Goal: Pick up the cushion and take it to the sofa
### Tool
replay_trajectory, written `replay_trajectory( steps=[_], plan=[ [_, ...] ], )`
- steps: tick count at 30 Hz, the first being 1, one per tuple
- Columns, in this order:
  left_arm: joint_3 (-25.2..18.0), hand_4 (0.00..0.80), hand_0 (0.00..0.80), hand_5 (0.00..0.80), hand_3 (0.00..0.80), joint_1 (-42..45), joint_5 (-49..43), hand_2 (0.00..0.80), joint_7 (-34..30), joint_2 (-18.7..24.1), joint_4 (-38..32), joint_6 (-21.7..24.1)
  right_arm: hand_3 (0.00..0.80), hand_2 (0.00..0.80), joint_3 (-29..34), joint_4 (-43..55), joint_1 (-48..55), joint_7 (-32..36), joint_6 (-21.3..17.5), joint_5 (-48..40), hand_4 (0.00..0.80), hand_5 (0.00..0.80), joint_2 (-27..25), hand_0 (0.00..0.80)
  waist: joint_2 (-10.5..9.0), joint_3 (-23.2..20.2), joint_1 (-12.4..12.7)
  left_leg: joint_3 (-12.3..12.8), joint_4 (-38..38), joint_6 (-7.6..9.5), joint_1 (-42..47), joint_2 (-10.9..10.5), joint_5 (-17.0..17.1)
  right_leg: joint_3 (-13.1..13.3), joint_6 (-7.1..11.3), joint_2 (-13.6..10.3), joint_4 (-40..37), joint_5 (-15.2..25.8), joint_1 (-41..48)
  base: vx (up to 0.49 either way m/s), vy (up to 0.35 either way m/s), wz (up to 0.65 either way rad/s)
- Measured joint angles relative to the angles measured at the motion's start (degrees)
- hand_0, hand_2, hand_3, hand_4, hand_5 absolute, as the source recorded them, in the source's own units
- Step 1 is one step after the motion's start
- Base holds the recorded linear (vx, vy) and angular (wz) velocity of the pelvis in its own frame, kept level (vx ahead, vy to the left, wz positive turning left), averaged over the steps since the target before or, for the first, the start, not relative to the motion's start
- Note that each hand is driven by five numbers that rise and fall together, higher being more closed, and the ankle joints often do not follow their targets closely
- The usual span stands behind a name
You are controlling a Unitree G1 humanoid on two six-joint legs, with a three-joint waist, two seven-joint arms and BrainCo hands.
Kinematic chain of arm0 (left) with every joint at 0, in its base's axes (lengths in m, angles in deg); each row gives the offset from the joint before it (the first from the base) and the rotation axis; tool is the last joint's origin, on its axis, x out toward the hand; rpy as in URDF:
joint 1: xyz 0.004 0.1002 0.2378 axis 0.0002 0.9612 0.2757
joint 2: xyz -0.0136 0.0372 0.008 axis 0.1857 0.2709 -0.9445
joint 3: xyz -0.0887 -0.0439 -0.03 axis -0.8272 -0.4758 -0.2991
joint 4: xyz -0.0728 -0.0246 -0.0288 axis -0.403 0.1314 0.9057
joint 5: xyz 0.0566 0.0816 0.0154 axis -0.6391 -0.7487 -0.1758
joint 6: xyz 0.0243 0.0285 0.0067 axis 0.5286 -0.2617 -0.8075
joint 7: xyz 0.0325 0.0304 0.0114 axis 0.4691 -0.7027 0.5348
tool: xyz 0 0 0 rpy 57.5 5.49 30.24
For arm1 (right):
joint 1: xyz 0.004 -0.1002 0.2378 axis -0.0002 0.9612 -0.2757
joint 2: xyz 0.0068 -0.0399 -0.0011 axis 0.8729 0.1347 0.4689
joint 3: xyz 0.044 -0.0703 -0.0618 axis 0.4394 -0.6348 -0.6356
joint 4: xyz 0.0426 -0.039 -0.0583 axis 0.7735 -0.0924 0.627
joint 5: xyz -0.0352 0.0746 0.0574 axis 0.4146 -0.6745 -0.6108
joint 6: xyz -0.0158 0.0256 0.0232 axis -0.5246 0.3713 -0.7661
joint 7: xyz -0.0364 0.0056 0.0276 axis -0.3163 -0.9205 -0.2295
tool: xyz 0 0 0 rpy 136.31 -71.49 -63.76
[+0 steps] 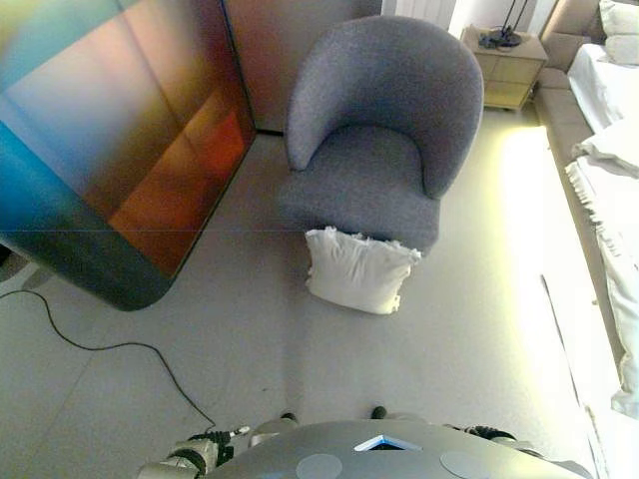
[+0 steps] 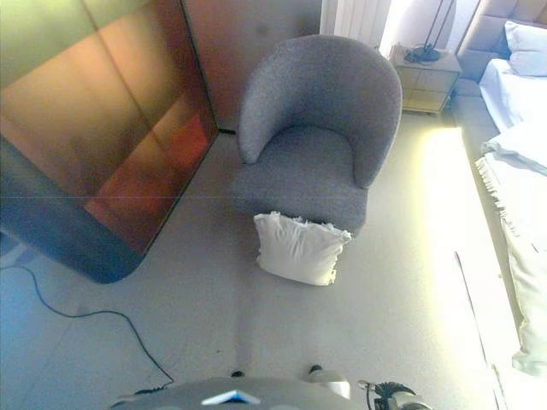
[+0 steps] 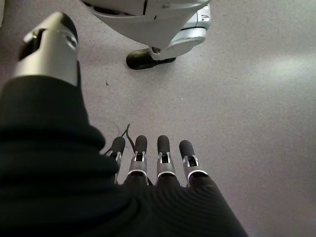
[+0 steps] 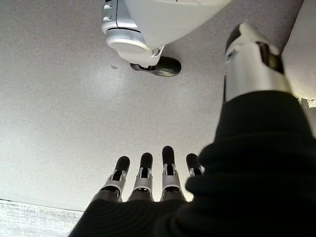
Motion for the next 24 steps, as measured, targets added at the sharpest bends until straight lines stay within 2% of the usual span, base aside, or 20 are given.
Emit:
replay_trajectory(
  steps=[24],
  plan=[
    [0.1,0.0,0.0,0.0,0.0,0.0,0.0,0.0,-0.6,0.0,0.0,-0.2,0.0,0.0,-0.3,0.0,0.1,0.0,0.0,0.0,0.0,0.0,0.1,0.0,-0.63,-0.3,0.0,0.0,-0.3,0.25,0.9,0.0,-0.2,-0.1,0.02,0.0,-0.1,-0.1,1.1,0.005,-0.016,0.0]
  ],
)
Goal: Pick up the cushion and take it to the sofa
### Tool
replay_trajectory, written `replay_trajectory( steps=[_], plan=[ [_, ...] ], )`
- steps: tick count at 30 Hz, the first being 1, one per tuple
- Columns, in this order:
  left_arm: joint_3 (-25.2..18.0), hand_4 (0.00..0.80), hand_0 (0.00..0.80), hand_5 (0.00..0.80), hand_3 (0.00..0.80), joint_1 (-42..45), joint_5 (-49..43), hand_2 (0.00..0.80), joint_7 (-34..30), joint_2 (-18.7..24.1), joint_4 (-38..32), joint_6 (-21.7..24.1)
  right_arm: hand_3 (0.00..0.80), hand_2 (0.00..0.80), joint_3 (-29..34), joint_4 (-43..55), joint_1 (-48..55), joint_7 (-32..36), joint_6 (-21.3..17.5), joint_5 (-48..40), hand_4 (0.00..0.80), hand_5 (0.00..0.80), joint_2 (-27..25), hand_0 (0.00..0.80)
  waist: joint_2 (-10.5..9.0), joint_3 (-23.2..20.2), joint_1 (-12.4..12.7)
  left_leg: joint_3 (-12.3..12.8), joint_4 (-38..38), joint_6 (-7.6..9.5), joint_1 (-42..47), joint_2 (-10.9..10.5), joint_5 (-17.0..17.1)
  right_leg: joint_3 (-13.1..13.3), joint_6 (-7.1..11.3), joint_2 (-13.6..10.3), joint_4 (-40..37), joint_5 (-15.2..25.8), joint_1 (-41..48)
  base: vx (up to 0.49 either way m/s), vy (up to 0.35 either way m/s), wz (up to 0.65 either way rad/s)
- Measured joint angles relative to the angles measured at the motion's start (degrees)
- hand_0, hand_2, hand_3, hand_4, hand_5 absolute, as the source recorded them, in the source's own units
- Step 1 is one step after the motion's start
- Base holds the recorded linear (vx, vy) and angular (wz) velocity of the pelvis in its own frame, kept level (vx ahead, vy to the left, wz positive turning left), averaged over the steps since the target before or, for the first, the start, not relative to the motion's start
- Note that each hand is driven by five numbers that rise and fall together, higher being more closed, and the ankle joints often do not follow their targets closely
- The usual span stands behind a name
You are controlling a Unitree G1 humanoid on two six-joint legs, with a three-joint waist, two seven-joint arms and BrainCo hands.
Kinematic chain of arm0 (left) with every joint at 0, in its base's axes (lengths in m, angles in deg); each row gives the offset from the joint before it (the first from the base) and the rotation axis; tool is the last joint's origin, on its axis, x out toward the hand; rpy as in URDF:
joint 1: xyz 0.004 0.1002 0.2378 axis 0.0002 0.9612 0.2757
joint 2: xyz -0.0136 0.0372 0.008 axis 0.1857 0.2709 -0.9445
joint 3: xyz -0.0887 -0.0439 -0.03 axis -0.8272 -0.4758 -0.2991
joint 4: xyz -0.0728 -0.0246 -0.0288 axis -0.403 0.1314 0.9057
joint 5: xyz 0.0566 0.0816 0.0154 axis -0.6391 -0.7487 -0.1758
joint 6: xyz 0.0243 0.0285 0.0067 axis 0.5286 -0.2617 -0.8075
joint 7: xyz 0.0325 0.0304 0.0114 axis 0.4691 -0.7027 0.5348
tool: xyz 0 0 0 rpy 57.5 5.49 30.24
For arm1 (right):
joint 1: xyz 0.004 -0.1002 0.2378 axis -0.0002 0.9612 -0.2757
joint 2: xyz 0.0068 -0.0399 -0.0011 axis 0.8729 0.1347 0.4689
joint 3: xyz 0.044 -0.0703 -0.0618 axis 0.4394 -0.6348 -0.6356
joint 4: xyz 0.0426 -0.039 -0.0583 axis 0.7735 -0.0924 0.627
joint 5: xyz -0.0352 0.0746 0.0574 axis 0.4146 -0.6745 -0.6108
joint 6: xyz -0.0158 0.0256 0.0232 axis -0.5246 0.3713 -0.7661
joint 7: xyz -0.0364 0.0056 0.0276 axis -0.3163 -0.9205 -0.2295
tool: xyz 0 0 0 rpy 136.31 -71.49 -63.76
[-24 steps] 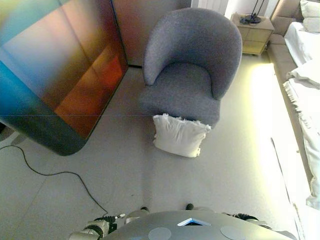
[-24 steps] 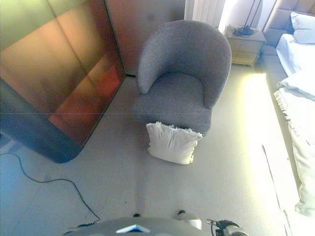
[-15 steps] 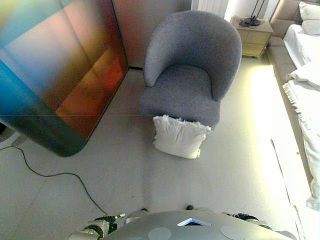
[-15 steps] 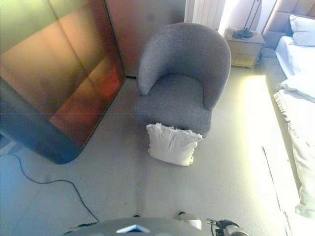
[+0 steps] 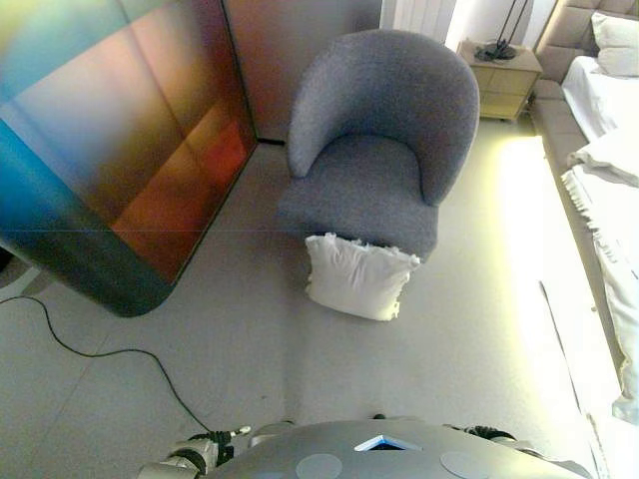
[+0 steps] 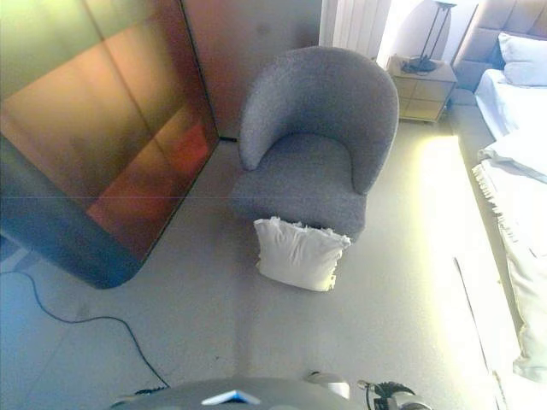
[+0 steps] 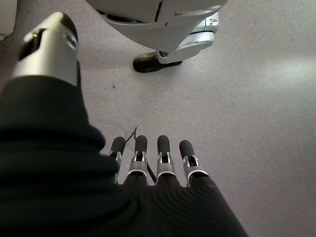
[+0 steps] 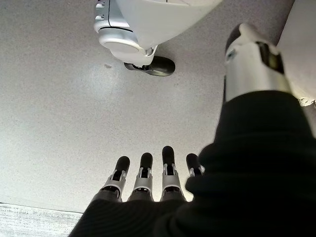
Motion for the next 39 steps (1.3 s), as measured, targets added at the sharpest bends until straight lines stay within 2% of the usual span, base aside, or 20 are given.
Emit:
replay_trajectory(
  steps=[10,12,15,17,18,19,22,24,25,26,27,28,29,30,32,33,35,36,38,39],
  plan=[
    [0.0,0.0,0.0,0.0,0.0,0.0,0.0,0.0,0.5,0.0,0.0,-0.1,0.0,0.0,0.0,0.0,-0.1,0.0,0.0,0.0,0.0,0.0,0.1,0.0,-0.03,-0.1,0.1,-0.7,1.1,-0.01,0.0,0.5,0.0,0.0,-0.27,0.8,0.1,-0.2,0.1,0.002,-0.155,0.02],
    [-0.1,0.0,0.0,0.0,0.0,-0.3,0.0,0.0,0.9,0.0,0.5,0.0,0.0,0.0,-0.1,-0.1,-0.4,0.1,0.1,0.0,0.0,0.0,0.1,0.0,-0.15,0.0,0.1,-0.8,3.2,-0.72,-1.1,1.1,-0.4,0.0,-0.45,1.3,0.3,-0.4,-0.1,-0.064,-0.236,0.04],
    [-0.3,0.0,0.0,0.0,0.0,-1.5,0.1,0.0,1.2,0.5,2.5,0.6,0.0,0.0,-0.1,-0.8,-3.1,0.2,0.3,0.0,0.0,0.0,0.7,0.0,-2.12,2.5,0.5,-3.2,14.1,-0.66,-6.1,1.6,-0.7,0.6,-2.13,1.1,4.2,-2.2,-2.1,-0.046,-0.208,-0.11],
    [-1.0,0.0,0.0,0.0,0.0,-2.7,0.5,0.0,1.2,0.9,3.4,1.5,0.0,0.0,-0.1,-0.9,-4.9,0.5,0.9,0.0,0.0,0.0,0.7,0.0,-3.91,4.1,1.8,-5.0,23.0,-2.97,-10.3,1.6,1.5,2.3,-3.26,0.1,6.4,-2.8,-3.1,0.014,-0.072,-0.33],
    [-1.4,0.0,0.0,0.0,0.0,-2.6,0.8,0.0,1.2,1.2,3.4,1.7,0.0,0.0,-0.2,-1.0,-5.2,0.5,1.1,0.0,0.0,0.0,0.7,0.0,-4.5,4.5,2.4,-6.3,26.0,-3.41,-12.1,1.2,3.1,2.5,-3.9,-0.1,6.3,-2.9,-3.1,0.047,-0.02,-0.23],
    [-1.4,0.0,0.0,0.0,0.0,-3.4,1.3,0.0,1.1,1.1,3.0,1.8,0.0,0.0,-0.3,-1.2,-5.1,0.6,1.2,-0.1,0.0,0.0,0.3,0.0,-5.0,5.2,3.0,-7.5,28.5,-3.12,-13.3,1.0,3.2,2.8,-4.65,-0.2,6.5,-2.5,-3.0,0.102,-0.01,-0.25],
    [-1.5,0.0,0.0,0.0,0.0,-2.9,1.3,0.0,0.9,0.2,3.0,1.9,0.0,0.0,-1.5,-2.3,-5.1,0.7,1.1,-0.3,0.0,0.0,-0.4,0.0,-3.23,6.2,4.4,-7.2,23.9,-4.17,-12.6,-1.1,2.0,3.4,-5.16,-0.3,7.2,-2.4,-4.3,0.207,0.024,-0.28],
    [-1.5,0.0,0.0,0.0,0.0,-2.8,1.3,0.0,1.0,-0.4,3.1,2.0,0.0,0.0,-1.5,-2.7,-5.0,0.7,1.1,-0.7,0.0,0.0,-0.2,0.0,-2.11,6.9,4.7,-7.0,14.9,-3.28,-10.7,-3.5,0.8,4.1,-4.93,0.1,5.4,-2.4,-5.1,0.341,0.057,-0.2],
    [-1.5,0.0,0.0,0.0,0.0,-2.1,1.3,0.0,0.9,-1.5,3.5,2.1,0.0,0.0,-1.3,-3.4,-5.2,0.8,1.0,-0.8,0.0,0.0,-0.7,0.0,1.28,6.4,4.8,-8.1,8.5,-3.11,-8.9,-2.1,-2.6,4.5,-4.57,3.7,6.3,-2.8,-4.7,0.43,0.06,-0.2],
    [-1.8,0.0,0.0,0.0,0.0,-2.0,1.2,0.0,0.9,-1.6,2.8,2.6,0.0,0.0,-1.2,-4.7,-6.1,0.7,1.1,-0.8,0.0,0.0,-0.9,0.0,4.92,7.3,5.8,-8.6,4.9,-1.56,-6.8,1.6,1.3,3.7,-5.16,7.8,21.4,-5.3,-8.3,0.402,0.052,-0.46],
    [-1.8,0.0,0.0,0.0,0.0,0.5,1.2,0.0,0.9,0.5,0.4,3.2,0.0,0.0,-1.2,-5.1,-6.0,1.1,1.2,-0.8,0.0,0.0,1.4,0.0,2.16,7.5,7.7,-7.2,4.9,-1.47,-5.1,0.7,1.8,4.3,-4.72,7.4,30.5,-12.1,-9.1,0.475,0.056,-0.74],
    [-1.7,0.0,0.0,0.0,0.0,2.1,1.2,0.0,0.9,2.4,-0.8,3.4,0.0,0.0,-1.2,-5.1,-5.7,1.3,1.1,-0.8,0.0,0.0,3.1,0.0,-1.95,6.7,8.0,-6.8,6.4,-0.89,-4.9,-1.5,1.4,6.6,-6.69,5.7,28.0,-16.9,-6.8,0.435,0.055,-0.45],
    [-1.9,0.0,0.0,0.0,0.0,2.3,1.2,0.0,1.0,2.9,0.3,3.2,0.0,0.0,-1.0,-4.6,-6.1,1.2,0.7,-0.7,0.0,0.0,3.5,0.0,-3.13,7.3,7.5,-8.2,11.5,-1.02,-7.2,-1.9,0.0,8.4,-8.35,5.4,23.7,-18.5,-3.6,0.431,0.064,-0.12],
    [-1.7,0.0,0.0,0.0,0.0,2.2,1.2,0.0,0.8,2.3,0.8,3.1,0.0,0.0,-1.0,-4.6,-6.2,1.2,0.8,-0.8,0.0,0.0,3.3,0.0,-3.61,7.0,8.0,-9.6,13.5,-2.35,-9.5,-2.4,-0.9,9.8,-8.77,5.6,20.0,-15.9,-1.5,0.406,0.083,0.04],
    [-1.6,0.0,0.0,0.0,0.0,2.2,1.2,0.0,0.6,0.0,0.7,3.3,0.0,0.0,-0.9,-4.6,-6.8,1.1,0.9,-0.8,0.0,0.0,1.7,0.0,-2.99,7.1,8.5,-12.0,6.9,-1.55,-12.2,-2.0,0.0,12.1,-8.38,5.9,13.5,-13.0,1.3,0.419,0.107,-0.2],
    [-1.5,0.0,0.0,0.0,0.0,2.3,1.2,0.0,0.5,-1.3,0.8,3.3,0.0,0.0,-0.7,-4.6,-7.2,1.0,0.9,-0.7,0.0,0.0,0.8,0.0,-0.88,7.4,8.4,-12.2,2.9,-1.38,-13.1,-0.7,0.9,12.9,-8.14,6.5,11.7,-12.5,2.7,0.537,0.177,-0.25],
    [-1.5,0.0,0.0,0.0,0.0,2.3,1.3,0.0,0.4,-3.1,1.3,3.3,0.0,0.0,-0.7,-4.7,-7.3,1.1,1.1,-0.6,0.0,0.0,-0.7,0.0,2.76,7.5,8.3,-12.4,0.0,-2.15,-14.8,1.6,2.6,14.6,-7.81,7.6,9.3,-12.6,5.5,0.557,0.214,-0.4],
    [-1.6,0.0,0.0,0.0,0.0,2.3,1.3,0.0,0.5,-3.1,1.5,3.2,0.0,0.0,-0.7,-4.7,-7.3,1.1,1.2,-0.5,0.0,0.0,-0.5,0.0,3.39,7.5,8.4,-12.4,0.1,-1.81,-15.6,2.1,2.8,15.7,-8.09,7.7,8.9,-13.1,6.5,0.474,0.238,-0.54],
    [-1.6,0.0,0.0,0.0,0.0,2.1,1.3,0.0,0.5,-2.4,1.9,2.9,0.0,0.0,-0.7,-5.0,-7.2,1.0,1.3,-0.5,0.0,0.0,0.1,0.0,3.16,7.4,8.2,-11.9,0.2,-1.53,-16.2,2.4,3.0,18.0,-7.3,6.8,8.9,-15.1,8.2,0.524,0.28,-0.61],
    [-1.7,0.0,0.0,0.0,0.0,1.9,1.3,0.0,0.5,-2.1,2.0,2.7,0.0,0.0,-0.7,-5.4,-6.9,0.7,1.4,-0.6,0.0,0.0,0.3,0.0,2.33,7.2,8.2,-11.4,1.1,-1.55,-16.2,1.7,5.8,18.8,-6.08,5.6,8.9,-16.1,9.3,0.534,0.253,-0.53]
  ],
)
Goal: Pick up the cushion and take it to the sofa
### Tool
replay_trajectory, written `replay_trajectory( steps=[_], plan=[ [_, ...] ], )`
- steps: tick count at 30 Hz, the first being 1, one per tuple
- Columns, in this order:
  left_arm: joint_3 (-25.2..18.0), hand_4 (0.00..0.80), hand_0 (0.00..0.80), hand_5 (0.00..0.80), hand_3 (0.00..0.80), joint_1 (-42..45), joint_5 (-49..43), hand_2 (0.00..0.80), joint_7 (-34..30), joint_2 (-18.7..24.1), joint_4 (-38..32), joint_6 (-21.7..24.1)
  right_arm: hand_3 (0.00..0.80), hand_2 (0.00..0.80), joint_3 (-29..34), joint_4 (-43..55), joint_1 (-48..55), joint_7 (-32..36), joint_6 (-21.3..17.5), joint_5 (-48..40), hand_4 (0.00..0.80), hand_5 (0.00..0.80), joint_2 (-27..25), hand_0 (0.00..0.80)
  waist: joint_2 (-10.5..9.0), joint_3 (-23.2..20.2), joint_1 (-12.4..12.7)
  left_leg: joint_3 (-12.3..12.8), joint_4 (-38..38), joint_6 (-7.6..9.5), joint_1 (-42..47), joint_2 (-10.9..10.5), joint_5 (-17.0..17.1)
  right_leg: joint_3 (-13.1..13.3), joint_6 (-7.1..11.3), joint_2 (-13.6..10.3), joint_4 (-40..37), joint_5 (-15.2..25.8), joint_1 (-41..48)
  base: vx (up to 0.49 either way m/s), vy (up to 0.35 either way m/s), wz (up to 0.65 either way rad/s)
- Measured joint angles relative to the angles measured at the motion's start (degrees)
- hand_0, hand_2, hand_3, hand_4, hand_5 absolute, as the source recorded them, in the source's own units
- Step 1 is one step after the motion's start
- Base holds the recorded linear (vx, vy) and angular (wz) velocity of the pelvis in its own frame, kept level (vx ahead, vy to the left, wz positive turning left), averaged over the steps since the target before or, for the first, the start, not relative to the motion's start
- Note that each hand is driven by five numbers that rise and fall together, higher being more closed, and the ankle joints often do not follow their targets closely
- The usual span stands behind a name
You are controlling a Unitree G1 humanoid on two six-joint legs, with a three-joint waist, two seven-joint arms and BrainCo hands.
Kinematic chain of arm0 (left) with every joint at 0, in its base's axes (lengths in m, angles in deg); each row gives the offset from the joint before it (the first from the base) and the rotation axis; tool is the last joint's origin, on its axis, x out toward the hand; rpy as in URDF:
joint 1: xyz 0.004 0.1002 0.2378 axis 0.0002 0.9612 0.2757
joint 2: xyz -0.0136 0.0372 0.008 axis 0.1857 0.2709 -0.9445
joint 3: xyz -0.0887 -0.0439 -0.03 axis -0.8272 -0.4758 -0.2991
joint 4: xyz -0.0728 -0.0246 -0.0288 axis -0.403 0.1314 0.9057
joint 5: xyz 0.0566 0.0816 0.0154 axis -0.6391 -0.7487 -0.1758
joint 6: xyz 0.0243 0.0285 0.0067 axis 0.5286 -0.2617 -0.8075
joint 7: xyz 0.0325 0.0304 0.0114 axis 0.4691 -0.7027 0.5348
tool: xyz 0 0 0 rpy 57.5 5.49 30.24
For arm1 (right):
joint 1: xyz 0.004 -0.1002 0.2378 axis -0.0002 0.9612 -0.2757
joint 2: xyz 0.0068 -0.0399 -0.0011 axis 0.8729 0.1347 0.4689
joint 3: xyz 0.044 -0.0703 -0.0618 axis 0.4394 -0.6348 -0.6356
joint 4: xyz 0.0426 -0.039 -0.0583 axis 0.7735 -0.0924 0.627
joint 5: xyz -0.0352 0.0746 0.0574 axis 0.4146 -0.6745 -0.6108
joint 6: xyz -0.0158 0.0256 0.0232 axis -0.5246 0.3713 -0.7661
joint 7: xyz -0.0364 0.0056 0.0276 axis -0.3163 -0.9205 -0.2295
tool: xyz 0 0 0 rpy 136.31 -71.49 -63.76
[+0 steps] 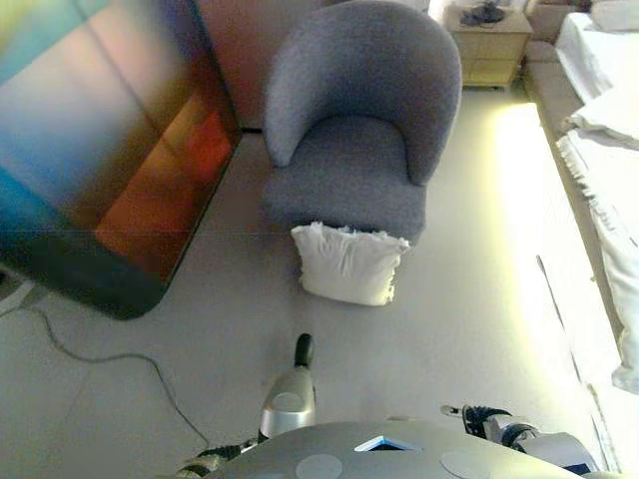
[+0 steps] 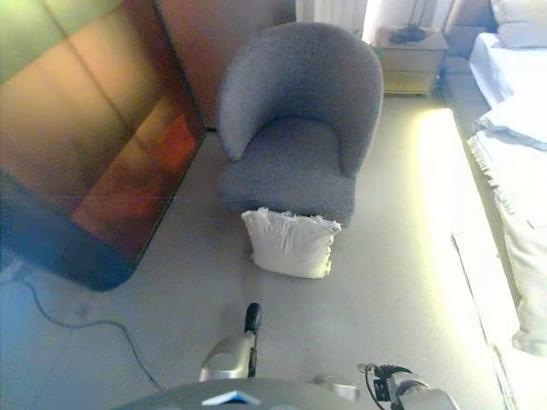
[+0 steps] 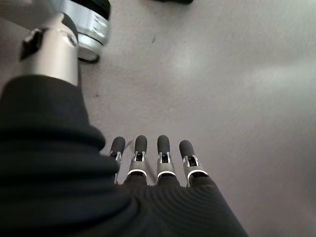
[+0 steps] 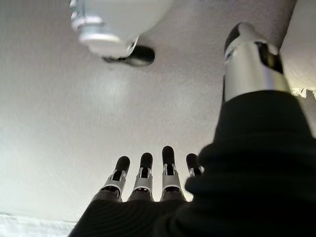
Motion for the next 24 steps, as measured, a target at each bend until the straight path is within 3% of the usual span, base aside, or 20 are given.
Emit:
replay_trajectory(
  steps=[2,3,6,8,10,12,15,17,19,22,24],
  plan=[
    [-0.4,0.0,0.0,0.0,0.0,-0.9,0.0,0.0,-0.1,1.4,0.1,0.0,0.0,0.0,0.6,-0.4,1.0,-0.3,0.4,-0.1,0.0,0.0,1.3,0.0,-3.6,-0.9,-0.3,2.3,2.9,1.48,1.0,-3.4,4.0,0.0,2.25,-4.2,0.7,-2.2,1.3,0.484,0.21,-0.46],
    [-1.1,0.0,0.0,0.0,0.0,-1.4,0.0,0.0,-0.5,2.1,0.1,0.1,0.0,0.0,0.7,-0.9,1.7,-0.2,0.3,-0.1,0.0,0.0,2.2,0.0,-5.07,-1.2,-0.1,2.6,4.3,2.48,1.7,-4.6,3.8,-1.4,3.07,-5.4,3.0,-2.2,1.6,0.442,0.178,-0.29],
    [-1.0,0.0,0.0,0.0,0.0,-4.8,0.0,0.0,-0.9,4.1,0.0,0.4,0.0,0.0,0.7,-1.1,2.0,0.1,-0.3,0.7,0.0,0.0,4.3,0.0,-7.23,-2.5,-0.4,2.9,4.4,4.16,4.3,-6.0,0.9,-6.9,8.27,-7.1,13.8,0.6,-1.7,0.416,0.147,-0.03],
    [-0.8,0.0,0.0,0.0,0.0,-6.8,0.0,0.0,-0.9,5.2,0.0,0.3,0.0,0.0,0.7,-0.3,1.8,0.3,-0.6,0.9,0.0,0.0,4.6,0.0,-7.58,-3.0,-0.5,3.0,4.0,4.89,5.8,-6.8,-1.4,-9.0,10.69,-8.0,24.0,3.0,-6.7,0.409,0.142,-0.01],
    [-0.7,0.0,0.0,0.0,0.0,-7.3,0.0,0.0,-0.3,6.0,0.1,0.2,0.0,0.0,0.8,2.2,1.7,0.4,-1.4,0.6,0.0,0.0,4.4,0.0,-7.38,-3.7,-0.7,2.8,2.6,6.26,7.9,-7.2,-2.4,-10.8,10.61,-9.3,34.1,7.3,-11.8,0.343,0.094,-0.06],
    [-0.7,0.0,0.0,0.0,0.0,-6.9,0.0,0.0,0.2,6.1,0.0,0.2,0.0,0.0,0.7,3.8,1.6,0.5,-2.1,0.6,0.0,0.0,4.1,0.0,-6.13,-5.0,-0.8,2.9,1.9,6.77,8.8,-6.8,-3.6,-11.2,10.53,-10.1,36.8,4.6,-16.6,0.295,0.024,-0.19],
    [-0.6,0.0,0.0,0.0,0.0,-7.1,1.0,0.0,0.5,6.2,-0.1,-0.1,0.0,0.0,0.6,4.6,1.0,0.7,-3.1,0.7,0.0,0.0,3.8,0.0,-3.97,-5.6,-2.4,3.2,0.5,6.71,9.8,-5.1,-4.0,-13.7,10.91,-10.2,28.7,2.2,-21.9,0.212,-0.058,-0.04],
    [-0.7,0.0,0.0,0.0,0.0,-6.6,2.5,0.0,0.7,6.1,0.0,-0.6,0.0,0.0,-0.3,5.2,0.1,0.8,-3.2,0.6,0.0,0.0,3.8,0.0,-2.76,-5.0,-2.2,5.2,-0.3,5.9,11.0,-3.5,-4.5,-17.5,10.51,-10.9,19.8,3.3,-25.4,0.158,-0.125,-0.41],
    [-0.7,0.0,0.0,0.0,0.0,-6.4,3.4,0.0,0.8,6.2,0.1,-1.3,0.0,0.0,-1.4,5.9,0.1,0.9,-3.7,0.6,0.0,0.0,3.8,0.0,-2.95,-4.8,-3.2,5.4,-0.5,4.85,11.4,-2.7,-5.0,-18.3,11.11,-12.0,10.3,8.1,-27.6,0.191,-0.144,-0.13],
    [-0.7,0.0,0.0,0.0,0.0,-5.4,3.8,0.0,0.8,6.5,-0.1,-1.2,0.0,0.0,-1.2,5.8,1.5,0.9,-3.8,0.5,0.0,0.0,4.0,0.0,-5.67,-5.1,-4.0,4.4,-1.1,1.56,13.9,-2.8,-6.4,-17.6,10.4,-13.7,2.9,17.4,-26.7,0.229,-0.163,0.16],
    [-0.7,0.0,0.0,0.0,0.0,-4.5,4.5,0.0,0.8,4.7,-0.2,-0.9,0.0,0.0,-0.7,5.7,2.6,0.8,-3.9,0.6,0.0,0.0,2.8,0.0,-3.89,-5.7,-5.1,3.3,-0.8,0.52,14.8,0.5,-7.2,-19.0,8.26,-10.1,0.8,18.6,-23.5,0.265,-0.189,0.39]
  ],
)
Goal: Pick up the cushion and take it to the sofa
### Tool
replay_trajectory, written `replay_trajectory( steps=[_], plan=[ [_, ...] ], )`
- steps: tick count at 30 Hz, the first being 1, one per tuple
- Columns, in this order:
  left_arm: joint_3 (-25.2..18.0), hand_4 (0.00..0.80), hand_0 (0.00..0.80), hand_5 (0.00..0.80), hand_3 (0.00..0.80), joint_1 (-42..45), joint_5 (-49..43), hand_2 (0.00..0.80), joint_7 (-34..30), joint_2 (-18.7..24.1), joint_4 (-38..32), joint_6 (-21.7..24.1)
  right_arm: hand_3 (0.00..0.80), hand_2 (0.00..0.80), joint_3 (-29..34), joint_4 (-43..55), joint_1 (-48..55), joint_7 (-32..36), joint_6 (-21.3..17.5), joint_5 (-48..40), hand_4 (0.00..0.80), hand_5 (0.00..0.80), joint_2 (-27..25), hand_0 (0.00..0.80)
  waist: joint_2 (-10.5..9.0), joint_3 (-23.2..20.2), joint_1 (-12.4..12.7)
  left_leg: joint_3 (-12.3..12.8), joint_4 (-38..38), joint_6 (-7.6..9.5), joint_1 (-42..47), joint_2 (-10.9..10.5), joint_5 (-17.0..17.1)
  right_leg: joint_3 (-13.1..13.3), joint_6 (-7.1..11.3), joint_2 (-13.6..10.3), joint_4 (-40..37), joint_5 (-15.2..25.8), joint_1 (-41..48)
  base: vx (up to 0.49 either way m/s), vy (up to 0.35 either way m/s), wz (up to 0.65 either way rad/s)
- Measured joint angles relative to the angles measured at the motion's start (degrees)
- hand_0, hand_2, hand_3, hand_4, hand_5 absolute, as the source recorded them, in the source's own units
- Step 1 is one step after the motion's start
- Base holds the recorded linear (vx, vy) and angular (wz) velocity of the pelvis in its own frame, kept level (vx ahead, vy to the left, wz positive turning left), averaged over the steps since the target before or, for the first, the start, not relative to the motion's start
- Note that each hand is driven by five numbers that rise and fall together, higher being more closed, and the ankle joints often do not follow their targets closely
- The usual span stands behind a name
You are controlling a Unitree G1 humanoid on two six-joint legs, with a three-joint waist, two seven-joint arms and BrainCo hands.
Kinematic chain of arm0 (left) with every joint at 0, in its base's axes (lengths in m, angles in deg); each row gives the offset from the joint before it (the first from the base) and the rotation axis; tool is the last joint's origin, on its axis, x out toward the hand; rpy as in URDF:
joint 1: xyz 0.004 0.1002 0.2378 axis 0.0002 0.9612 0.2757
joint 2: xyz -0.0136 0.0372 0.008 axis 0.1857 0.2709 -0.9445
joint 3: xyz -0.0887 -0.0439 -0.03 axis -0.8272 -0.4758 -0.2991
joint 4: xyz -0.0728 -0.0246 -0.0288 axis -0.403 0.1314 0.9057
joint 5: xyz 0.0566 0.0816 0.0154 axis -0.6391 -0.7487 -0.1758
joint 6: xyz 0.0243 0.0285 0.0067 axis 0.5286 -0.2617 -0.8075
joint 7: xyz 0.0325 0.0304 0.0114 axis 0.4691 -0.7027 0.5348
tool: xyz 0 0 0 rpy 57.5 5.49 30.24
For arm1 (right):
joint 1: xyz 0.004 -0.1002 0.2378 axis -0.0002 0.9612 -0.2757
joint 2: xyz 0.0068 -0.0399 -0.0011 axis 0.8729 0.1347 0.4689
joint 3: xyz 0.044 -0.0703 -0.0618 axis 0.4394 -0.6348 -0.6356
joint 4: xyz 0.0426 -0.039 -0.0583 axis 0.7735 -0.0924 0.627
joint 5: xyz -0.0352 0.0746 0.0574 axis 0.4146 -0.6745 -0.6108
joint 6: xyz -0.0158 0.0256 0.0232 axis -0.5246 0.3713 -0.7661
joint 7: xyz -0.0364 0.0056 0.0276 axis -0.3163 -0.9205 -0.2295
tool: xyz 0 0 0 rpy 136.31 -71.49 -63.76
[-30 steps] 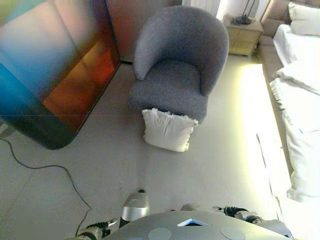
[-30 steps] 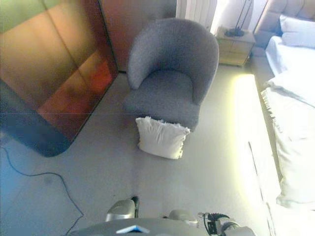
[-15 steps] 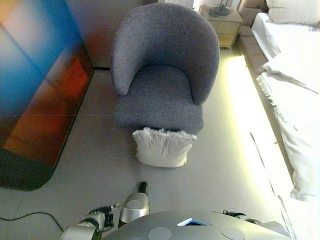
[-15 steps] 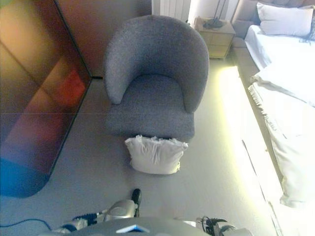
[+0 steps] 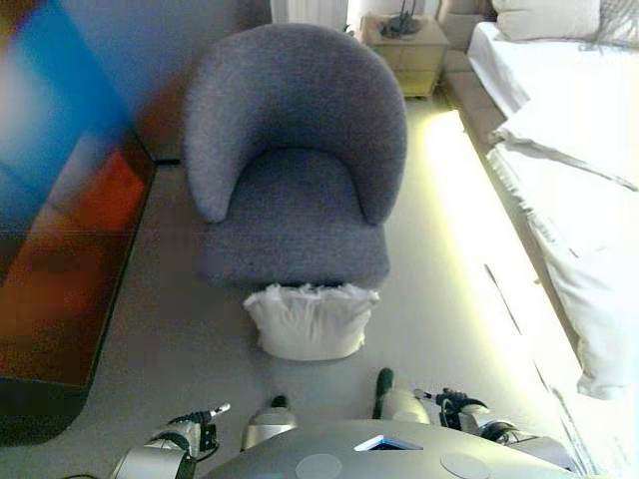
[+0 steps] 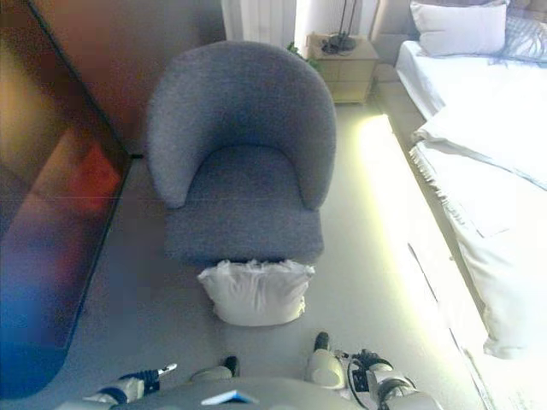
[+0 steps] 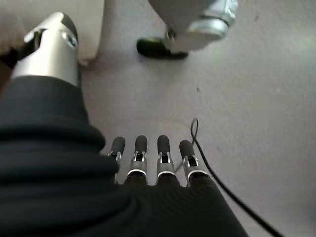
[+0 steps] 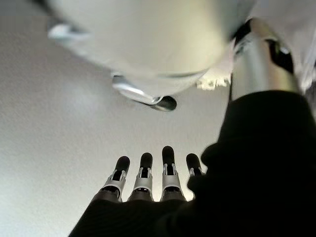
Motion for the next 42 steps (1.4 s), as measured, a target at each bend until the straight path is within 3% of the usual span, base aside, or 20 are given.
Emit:
replay_trajectory(
  steps=[3,8,9,11,16,18,19,21,25,28,32,34,42],
  plan=[
    [-0.3,0.0,0.0,0.0,0.0,0.1,1.0,0.0,0.0,-2.9,-0.1,0.1,0.0,0.0,0.1,-0.1,0.7,0.5,0.2,0.8,0.0,0.0,-3.2,0.0,3.13,0.4,0.0,-0.3,3.7,-0.74,-0.9,3.2,-1.0,-2.0,-1.87,3.3,-4.4,0.3,4.4,0.246,-0.222,0.4],
    [-0.3,0.0,0.0,0.0,0.0,0.8,0.9,0.0,1.0,-3.6,0.2,-0.1,0.0,0.0,0.1,0.7,0.8,0.8,0.2,0.9,0.0,0.0,-5.4,0.0,3.87,0.6,1.4,-0.5,8.0,-0.99,-2.2,3.5,-0.6,-3.8,-2.66,4.2,-9.9,1.1,9.3,0.095,-0.159,0.38],
    [-0.3,0.0,0.0,0.0,0.0,0.7,0.9,0.0,1.1,-3.6,0.2,0.0,0.0,0.0,0.0,1.0,0.5,0.8,0.3,0.9,0.0,0.0,-5.4,0.0,3.88,0.7,1.8,-0.5,9.0,-1.15,-3.0,3.4,-0.5,-3.9,-2.76,4.1,-9.9,1.1,9.2,-0.012,-0.023,0.14],
    [-0.3,0.0,0.0,0.0,0.0,0.5,0.9,0.0,1.2,-3.7,0.3,0.6,0.0,0.0,-0.1,1.2,-0.5,0.4,0.5,0.4,0.0,0.0,-5.2,0.0,3.51,1.4,2.5,-0.8,12.0,-3.27,-5.7,2.5,1.0,-5.2,-2.8,2.9,-9.9,1.0,8.9,-0.015,0.059,0.26],
    [-0.3,0.0,0.0,0.0,0.0,0.1,0.9,0.0,1.2,-4.4,-0.7,1.1,0.0,0.0,0.1,1.2,-0.9,-2.6,0.4,-2.2,0.0,0.0,-5.4,0.0,4.81,2.4,2.9,0.1,11.4,-3.7,-7.7,1.1,3.4,-8.3,-2.64,0.6,-9.9,1.0,9.1,0.047,0.152,0.37],
    [-0.3,0.0,0.0,0.0,0.0,0.2,0.9,0.0,1.2,-4.4,-0.8,1.1,0.0,0.0,0.1,0.8,-0.6,-3.6,0.4,-2.6,0.0,0.0,-5.5,0.0,4.77,2.5,2.5,3.2,9.9,-3.05,-7.4,0.9,3.4,-9.3,-1.95,-0.5,-9.6,0.9,9.2,0.145,0.144,0.31],
    [-0.3,0.0,0.0,0.0,0.0,0.3,0.9,0.0,1.2,-4.4,-1.0,1.3,0.0,0.0,0.2,0.7,-0.5,-3.8,0.3,-2.6,0.0,0.0,-5.6,0.0,4.88,2.5,1.9,3.7,9.4,-3.02,-6.5,1.0,3.2,-9.3,-1.3,-0.8,-8.9,0.6,9.1,0.203,0.146,0.26],
    [-0.2,0.0,0.0,0.0,0.0,0.4,0.9,0.0,1.3,-4.3,-1.1,1.9,0.0,0.0,1.3,0.4,-0.3,-4.3,-0.2,-2.5,0.0,0.0,-5.7,0.0,5.46,3.0,1.5,4.4,6.6,-1.82,-4.9,1.2,-0.4,-9.2,0.17,-0.8,-7.3,0.2,9.1,0.136,0.114,0.14],
    [0.7,0.0,0.0,0.0,0.0,-1.7,0.9,0.0,4.0,-1.6,-1.8,2.8,0.0,0.0,0.0,0.0,-1.2,-6.0,-0.4,-2.9,0.0,0.0,-4.2,0.0,1.53,4.3,1.7,5.7,7.5,0.37,-7.2,-1.7,-1.0,-7.1,2.01,-4.5,-2.9,-0.8,4.5,-0.217,0.061,-0.05],
    [2.9,0.0,0.0,0.0,0.0,-7.7,1.7,0.0,6.7,0.4,-2.0,4.0,0.0,0.0,-2.3,0.8,-7.1,-9.4,-2.2,-5.0,0.0,0.0,-4.5,0.0,0.37,7.3,1.7,5.5,12.1,0.78,-16.6,-2.2,-0.1,-5.9,1.82,-5.0,-0.8,1.0,-4.1,-0.288,0.05,0.03],
    [3.9,0.0,0.0,0.0,0.0,-13.0,4.4,0.0,9.2,0.6,-4.0,6.1,0.0,0.0,-2.9,2.7,-14.8,-13.1,-5.0,-7.1,0.0,0.0,-4.8,0.0,2.63,13.6,1.7,5.6,13.7,1.15,-21.8,-2.1,0.4,-5.4,1.15,-4.7,-1.5,3.0,-8.4,-0.212,0.077,-0.04],
    [4.3,0.0,0.0,0.0,0.0,-14.9,6.7,0.0,10.5,0.7,-4.4,7.6,0.0,0.0,-3.1,3.5,-17.9,-14.5,-6.2,-7.3,0.0,0.0,-4.8,0.0,2.86,15.6,1.6,5.5,13.8,1.3,-24.2,-1.9,0.9,-5.1,0.98,-4.4,-1.6,3.4,-10.8,-0.161,0.043,-0.03],
    [6.3,0.0,0.0,0.0,0.0,-22.4,10.2,0.0,15.8,1.2,-8.1,11.6,0.0,0.0,-3.1,4.7,-25.4,-18.7,-7.5,-9.4,0.0,0.0,-6.0,0.0,0.47,24.0,1.6,5.0,15.3,0.93,-30.8,-2.0,2.0,-4.6,0.39,-4.3,0.7,4.3,-17.8,-0.127,0.066,0.0]
  ],
)
